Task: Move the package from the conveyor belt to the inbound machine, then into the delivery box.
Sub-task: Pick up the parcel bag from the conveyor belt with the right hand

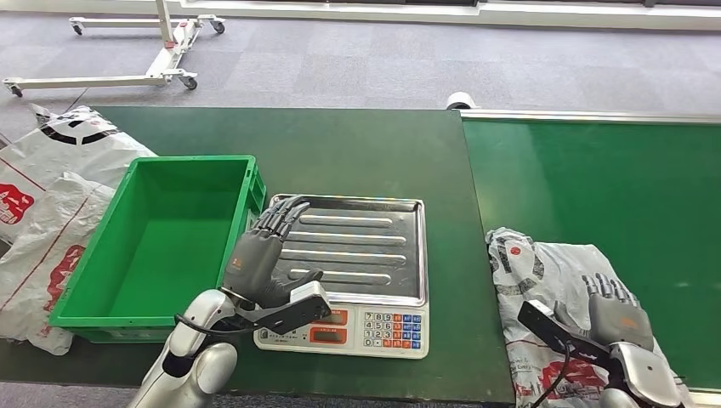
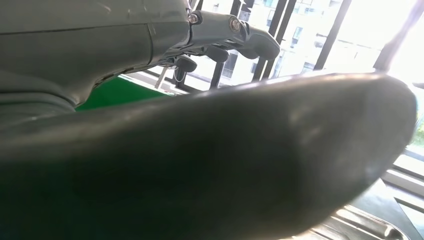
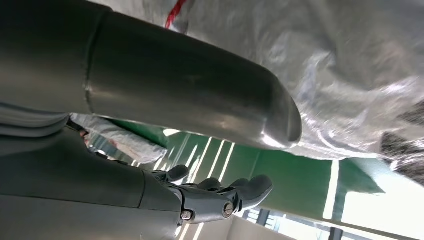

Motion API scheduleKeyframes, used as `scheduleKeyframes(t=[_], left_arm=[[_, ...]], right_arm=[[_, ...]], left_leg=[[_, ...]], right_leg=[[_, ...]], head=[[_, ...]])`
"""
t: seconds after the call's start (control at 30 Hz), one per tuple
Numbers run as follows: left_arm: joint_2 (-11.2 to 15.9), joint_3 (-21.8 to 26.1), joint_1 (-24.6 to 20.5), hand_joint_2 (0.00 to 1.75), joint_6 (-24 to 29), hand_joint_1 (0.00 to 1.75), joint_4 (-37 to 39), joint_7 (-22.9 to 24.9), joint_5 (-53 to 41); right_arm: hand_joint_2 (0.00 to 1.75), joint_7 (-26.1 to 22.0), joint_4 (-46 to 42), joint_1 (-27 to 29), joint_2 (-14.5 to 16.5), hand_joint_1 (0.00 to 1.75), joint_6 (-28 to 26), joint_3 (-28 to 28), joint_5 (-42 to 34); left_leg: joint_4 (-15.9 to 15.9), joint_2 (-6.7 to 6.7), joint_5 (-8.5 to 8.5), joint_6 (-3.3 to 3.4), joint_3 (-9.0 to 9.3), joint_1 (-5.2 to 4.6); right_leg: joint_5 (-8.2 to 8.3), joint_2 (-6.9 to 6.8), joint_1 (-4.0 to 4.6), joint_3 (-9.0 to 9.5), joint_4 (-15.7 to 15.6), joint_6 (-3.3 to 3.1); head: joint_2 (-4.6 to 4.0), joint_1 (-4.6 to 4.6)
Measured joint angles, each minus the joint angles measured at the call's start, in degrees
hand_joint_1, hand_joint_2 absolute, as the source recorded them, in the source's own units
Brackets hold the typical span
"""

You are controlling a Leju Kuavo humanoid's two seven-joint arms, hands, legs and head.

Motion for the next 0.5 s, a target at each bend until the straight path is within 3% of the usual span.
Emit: scheduleKeyframes(t=[0.3, 0.5], left_arm=[[0.05, -0.04, -0.03, 0.00, -0.16, 0.00, 0.02, 0.47, 0.45], [-0.03, -0.33, 0.10, 0.00, -0.16, 0.00, 0.08, 0.28, 0.67]], right_arm=[[0.00, -0.06, -0.72, 4.55, 4.33, 0.00, -5.23, -0.02, 0.36], [0.00, -2.14, 3.39, 6.47, 10.95, 0.00, -11.59, 0.00, 2.95]], left_leg=[[0.01, 0.00, 0.01, 0.00, 0.03, 0.00], [-0.01, 0.02, 0.01, 0.00, 0.01, 0.02]], right_leg=[[0.00, 0.03, 0.00, 0.02, 0.00, 0.00], [-0.01, 0.04, 0.04, -0.01, 0.00, -0.01]], head=[[0.00, 0.00], [0.00, -0.01]])
